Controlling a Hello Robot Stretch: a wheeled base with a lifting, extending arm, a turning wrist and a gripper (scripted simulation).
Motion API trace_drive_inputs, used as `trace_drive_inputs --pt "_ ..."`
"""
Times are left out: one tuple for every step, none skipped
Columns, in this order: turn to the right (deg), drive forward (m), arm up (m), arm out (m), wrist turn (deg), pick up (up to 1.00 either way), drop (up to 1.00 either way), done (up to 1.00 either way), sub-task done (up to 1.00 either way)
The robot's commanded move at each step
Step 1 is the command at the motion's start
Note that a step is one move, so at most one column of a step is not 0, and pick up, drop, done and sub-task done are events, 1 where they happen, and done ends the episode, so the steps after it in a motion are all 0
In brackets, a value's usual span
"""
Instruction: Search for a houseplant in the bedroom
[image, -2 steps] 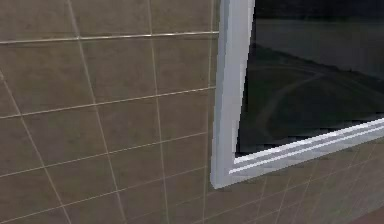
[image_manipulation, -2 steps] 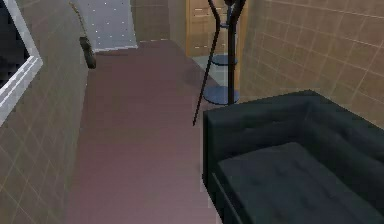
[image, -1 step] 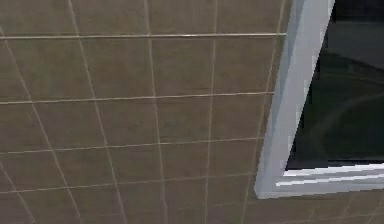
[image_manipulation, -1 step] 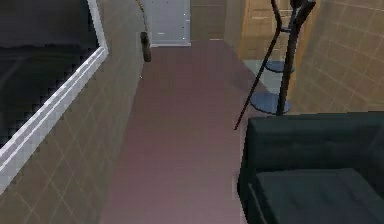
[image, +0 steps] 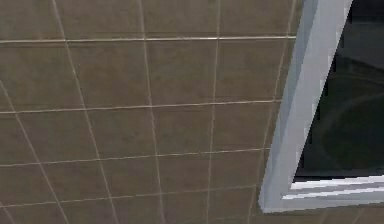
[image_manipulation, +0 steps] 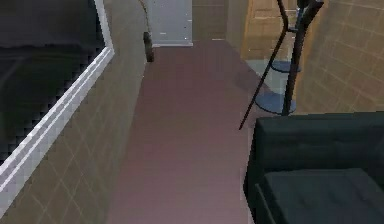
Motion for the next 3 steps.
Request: trace_drive_inputs --pt "45.0 0.0 0.0 0.0 0.0 0.0 0.0 0.0 0.0" --pt "45.0 0.0 0.0 0.0 0.0 0.0 0.0 0.0 0.0" --pt "0.0 1.0 0.0 0.0 0.0 0.0 0.0 0.0 0.0"
